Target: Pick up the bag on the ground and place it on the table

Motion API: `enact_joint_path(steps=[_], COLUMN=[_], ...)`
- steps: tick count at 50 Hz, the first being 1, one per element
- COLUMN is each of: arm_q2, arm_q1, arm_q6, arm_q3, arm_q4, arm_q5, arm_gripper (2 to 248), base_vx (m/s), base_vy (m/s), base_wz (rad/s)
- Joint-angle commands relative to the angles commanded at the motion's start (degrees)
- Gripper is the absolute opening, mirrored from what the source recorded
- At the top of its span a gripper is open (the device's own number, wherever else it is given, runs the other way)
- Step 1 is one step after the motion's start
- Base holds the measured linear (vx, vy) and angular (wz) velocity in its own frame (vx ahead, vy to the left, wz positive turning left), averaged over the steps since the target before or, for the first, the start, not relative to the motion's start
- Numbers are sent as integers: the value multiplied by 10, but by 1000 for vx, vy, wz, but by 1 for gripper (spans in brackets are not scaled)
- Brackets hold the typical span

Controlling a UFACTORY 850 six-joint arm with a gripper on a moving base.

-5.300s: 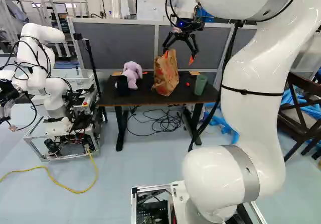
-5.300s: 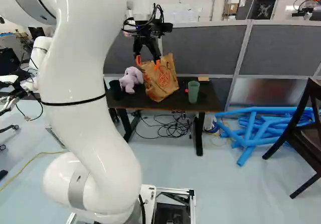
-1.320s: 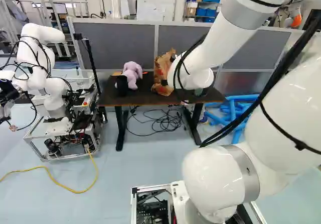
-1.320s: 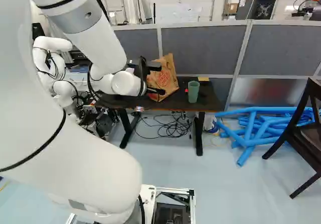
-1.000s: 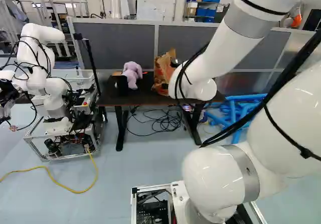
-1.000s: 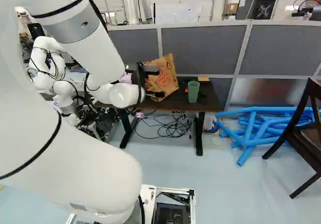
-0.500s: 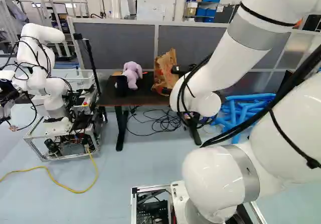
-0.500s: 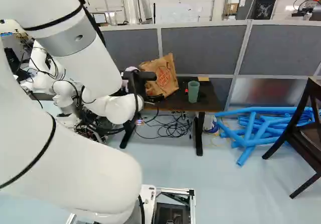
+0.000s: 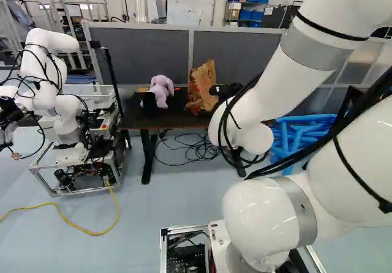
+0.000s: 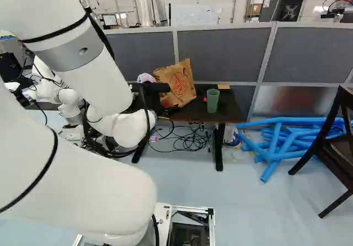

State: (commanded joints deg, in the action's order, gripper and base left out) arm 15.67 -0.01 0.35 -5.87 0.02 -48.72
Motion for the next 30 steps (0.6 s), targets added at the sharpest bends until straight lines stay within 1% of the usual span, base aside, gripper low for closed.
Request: enact_joint_path(steps=[13,30], arm_q2=[3,3], arm_q1=[0,0], arm_q6=[-3,-4], arm_q3=[8,9], arm_q4=[0,0], arm_q5=[-11,-13], arm_gripper=[247,247], base_vx=[0,0], base_vy=[0,0], base_wz=[0,0])
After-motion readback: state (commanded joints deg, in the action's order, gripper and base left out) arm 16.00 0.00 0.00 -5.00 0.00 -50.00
